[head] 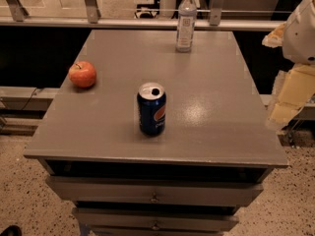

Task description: Knock pepsi can over

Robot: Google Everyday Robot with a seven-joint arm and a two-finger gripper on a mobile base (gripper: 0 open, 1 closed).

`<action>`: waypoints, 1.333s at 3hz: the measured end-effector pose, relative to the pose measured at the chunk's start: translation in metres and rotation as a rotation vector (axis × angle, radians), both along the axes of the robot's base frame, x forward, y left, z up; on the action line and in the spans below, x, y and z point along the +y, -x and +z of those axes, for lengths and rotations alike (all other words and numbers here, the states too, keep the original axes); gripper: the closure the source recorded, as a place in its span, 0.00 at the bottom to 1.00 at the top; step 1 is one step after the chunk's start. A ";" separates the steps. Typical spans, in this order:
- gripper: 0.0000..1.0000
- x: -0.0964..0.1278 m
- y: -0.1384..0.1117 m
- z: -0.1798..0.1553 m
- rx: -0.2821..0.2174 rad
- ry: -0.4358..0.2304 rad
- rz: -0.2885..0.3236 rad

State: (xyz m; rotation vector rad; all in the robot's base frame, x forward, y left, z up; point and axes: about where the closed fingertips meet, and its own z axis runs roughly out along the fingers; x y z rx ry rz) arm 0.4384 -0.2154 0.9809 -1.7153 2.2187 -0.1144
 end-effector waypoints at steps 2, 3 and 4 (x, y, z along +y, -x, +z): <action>0.00 0.017 -0.005 -0.020 0.028 -0.099 -0.004; 0.00 0.040 -0.015 -0.055 0.068 -0.224 0.022; 0.00 0.072 -0.032 -0.085 0.092 -0.385 0.079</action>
Offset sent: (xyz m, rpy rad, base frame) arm 0.0142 0.0393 -0.0523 0.2472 0.0875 -0.0095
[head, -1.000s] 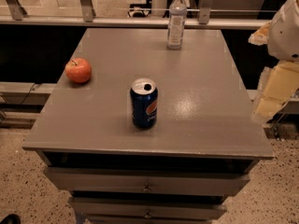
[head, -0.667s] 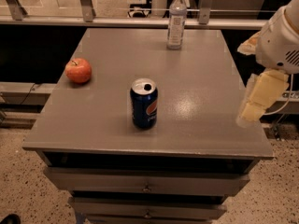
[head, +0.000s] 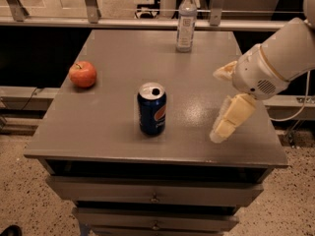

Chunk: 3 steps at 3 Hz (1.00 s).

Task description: Knock pepsi can over

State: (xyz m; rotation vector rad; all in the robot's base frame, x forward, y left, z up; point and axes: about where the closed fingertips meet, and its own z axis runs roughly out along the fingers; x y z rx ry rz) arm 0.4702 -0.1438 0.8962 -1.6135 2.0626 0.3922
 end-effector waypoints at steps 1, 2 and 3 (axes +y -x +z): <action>0.00 0.031 -0.016 -0.019 0.012 -0.148 0.044; 0.00 0.063 -0.030 -0.029 0.021 -0.294 0.075; 0.00 0.091 -0.038 -0.034 0.023 -0.421 0.100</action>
Offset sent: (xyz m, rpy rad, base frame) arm 0.0478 0.0976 -0.0369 0.4862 0.0329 0.1055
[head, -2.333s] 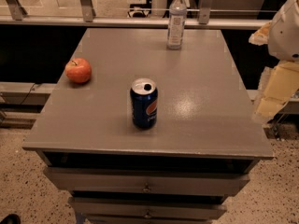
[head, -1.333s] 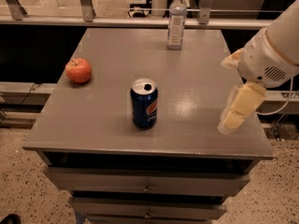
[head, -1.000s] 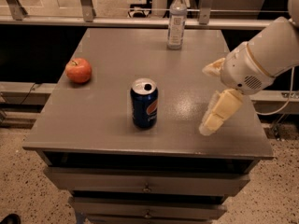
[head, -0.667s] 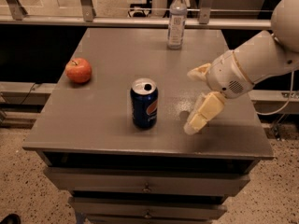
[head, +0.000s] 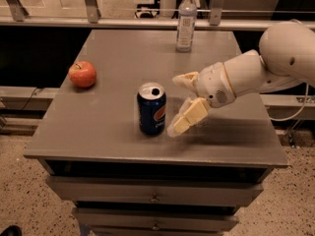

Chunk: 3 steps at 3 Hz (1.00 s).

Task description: Knock pepsi can over

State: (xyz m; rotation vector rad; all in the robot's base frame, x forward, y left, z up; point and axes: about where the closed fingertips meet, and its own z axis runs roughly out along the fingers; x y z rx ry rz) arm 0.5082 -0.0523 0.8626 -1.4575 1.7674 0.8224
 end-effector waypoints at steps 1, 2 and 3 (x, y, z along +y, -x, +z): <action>0.00 0.022 -0.005 0.000 0.012 -0.109 0.011; 0.04 0.036 -0.005 -0.001 0.049 -0.192 0.004; 0.25 0.040 -0.005 -0.003 0.066 -0.221 -0.001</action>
Offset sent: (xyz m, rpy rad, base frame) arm 0.0082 0.0440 0.0007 0.2574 0.0821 -0.0111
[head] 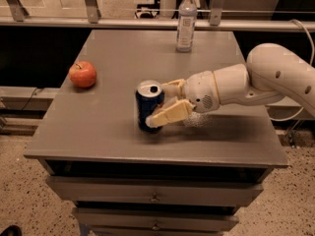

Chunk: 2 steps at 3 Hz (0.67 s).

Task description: Knock pepsi can over

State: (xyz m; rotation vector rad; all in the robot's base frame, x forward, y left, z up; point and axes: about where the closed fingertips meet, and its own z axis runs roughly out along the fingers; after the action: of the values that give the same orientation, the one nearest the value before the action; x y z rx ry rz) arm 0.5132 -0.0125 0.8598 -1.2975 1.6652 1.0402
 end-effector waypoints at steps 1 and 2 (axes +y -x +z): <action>0.51 0.000 0.000 0.002 0.003 -0.019 -0.008; 0.80 -0.017 -0.015 0.017 -0.051 0.000 -0.033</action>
Offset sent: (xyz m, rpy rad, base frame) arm 0.0295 -0.0381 0.0312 -0.0049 -0.0997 -0.0743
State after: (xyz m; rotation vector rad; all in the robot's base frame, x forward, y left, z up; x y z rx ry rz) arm 0.5277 -0.0298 0.8768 -1.2824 1.6434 0.9798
